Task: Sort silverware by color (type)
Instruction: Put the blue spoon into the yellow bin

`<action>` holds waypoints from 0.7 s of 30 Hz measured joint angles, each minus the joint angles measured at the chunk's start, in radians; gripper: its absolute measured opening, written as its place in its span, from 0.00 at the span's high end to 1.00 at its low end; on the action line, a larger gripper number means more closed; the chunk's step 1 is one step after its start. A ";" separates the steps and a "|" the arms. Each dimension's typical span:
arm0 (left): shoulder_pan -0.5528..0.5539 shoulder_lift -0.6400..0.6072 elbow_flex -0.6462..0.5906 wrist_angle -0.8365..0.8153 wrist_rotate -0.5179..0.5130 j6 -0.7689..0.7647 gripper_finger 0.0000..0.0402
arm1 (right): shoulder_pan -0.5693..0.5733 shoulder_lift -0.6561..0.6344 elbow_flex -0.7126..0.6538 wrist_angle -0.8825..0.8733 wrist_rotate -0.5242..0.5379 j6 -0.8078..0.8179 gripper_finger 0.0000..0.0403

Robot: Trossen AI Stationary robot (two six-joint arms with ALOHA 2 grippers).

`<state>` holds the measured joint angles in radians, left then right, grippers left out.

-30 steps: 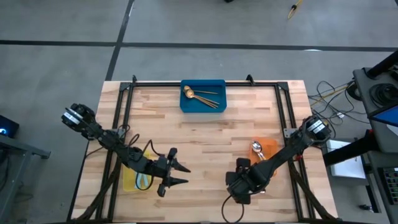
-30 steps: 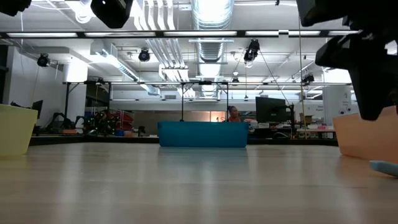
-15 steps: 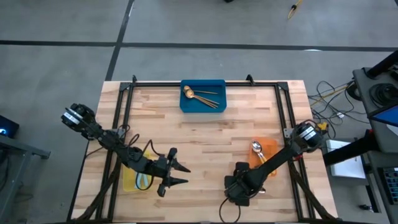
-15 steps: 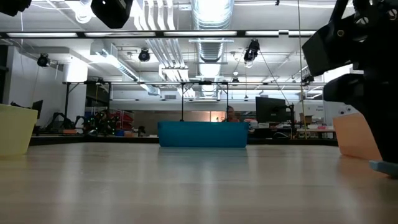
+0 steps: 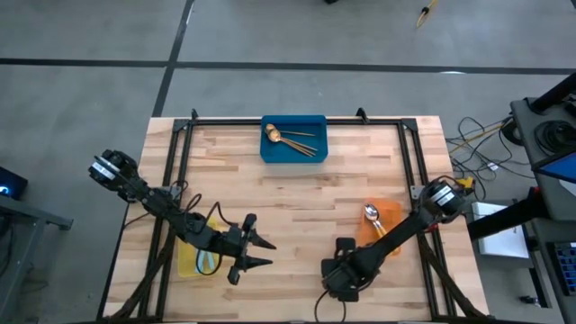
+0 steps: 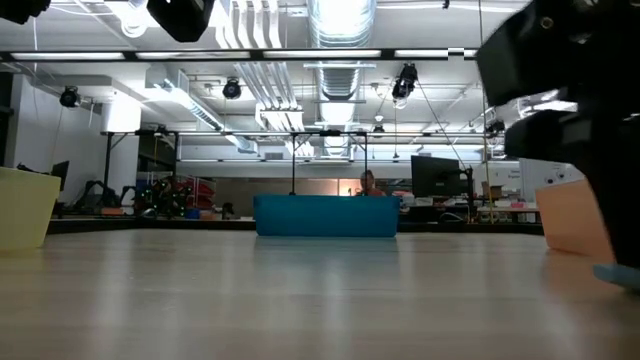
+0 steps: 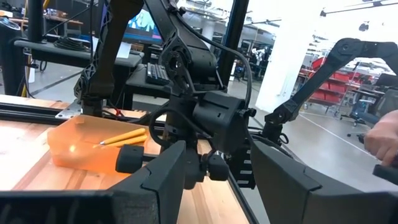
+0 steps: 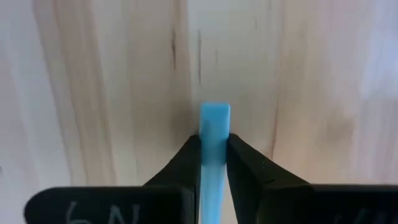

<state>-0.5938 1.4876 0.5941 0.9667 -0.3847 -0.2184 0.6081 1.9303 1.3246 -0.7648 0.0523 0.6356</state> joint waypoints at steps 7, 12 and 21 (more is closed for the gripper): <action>0.000 0.000 0.000 -0.002 0.000 0.000 0.59 | -0.002 -0.007 0.081 0.009 0.038 -0.076 0.90; 0.000 0.000 0.000 -0.002 0.000 0.000 0.59 | -0.002 -0.022 0.156 0.005 0.130 -0.179 0.90; -0.001 -0.001 0.000 -0.043 0.000 -0.068 0.59 | -0.014 -0.016 0.204 0.055 0.323 -0.418 0.90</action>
<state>-0.5945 1.4868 0.5941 0.9235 -0.3843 -0.2861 0.5945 1.9141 1.5285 -0.7102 0.3753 0.2173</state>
